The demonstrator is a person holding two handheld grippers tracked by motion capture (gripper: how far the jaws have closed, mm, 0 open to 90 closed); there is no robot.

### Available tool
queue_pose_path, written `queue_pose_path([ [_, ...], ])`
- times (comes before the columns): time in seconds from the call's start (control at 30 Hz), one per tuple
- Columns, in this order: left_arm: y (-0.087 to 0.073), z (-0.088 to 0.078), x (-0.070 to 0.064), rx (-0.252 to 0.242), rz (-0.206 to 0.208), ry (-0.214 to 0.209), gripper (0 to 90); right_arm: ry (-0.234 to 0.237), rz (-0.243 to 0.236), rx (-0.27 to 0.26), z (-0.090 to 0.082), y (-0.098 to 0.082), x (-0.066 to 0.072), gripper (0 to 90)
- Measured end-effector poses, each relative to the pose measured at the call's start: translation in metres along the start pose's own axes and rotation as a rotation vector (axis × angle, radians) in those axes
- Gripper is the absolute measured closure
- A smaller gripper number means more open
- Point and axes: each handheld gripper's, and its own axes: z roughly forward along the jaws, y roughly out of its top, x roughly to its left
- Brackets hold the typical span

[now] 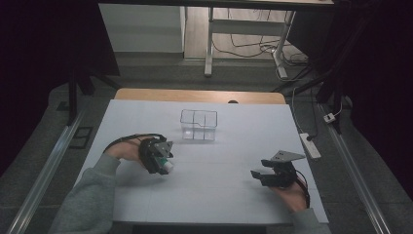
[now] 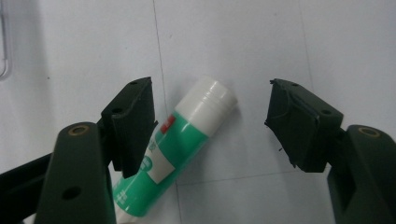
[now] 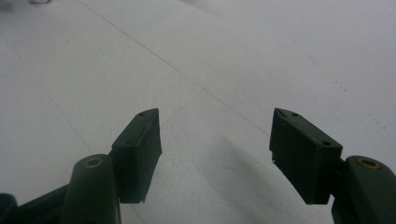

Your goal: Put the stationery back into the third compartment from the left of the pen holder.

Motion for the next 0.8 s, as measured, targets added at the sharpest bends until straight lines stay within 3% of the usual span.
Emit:
queue_pose_path([
  [0.27, 0.003, 0.007, 0.001, 0.046, 0.04, -0.015, 40.7, 0.001, -0.003, 0.004, 0.001, 0.0, 0.001, 33.6],
  [0.47, 0.002, 0.012, 0.001, 0.08, 0.085, 0.022, 47.1, 0.006, -0.004, 0.01, 0.002, 0.0, 0.001, 33.5],
  [0.8, 0.0, 0.013, 0.0, 0.066, 0.165, 0.006, 57.3, 0.006, -0.006, 0.012, 0.002, 0.0, 0.001, 33.5],
])
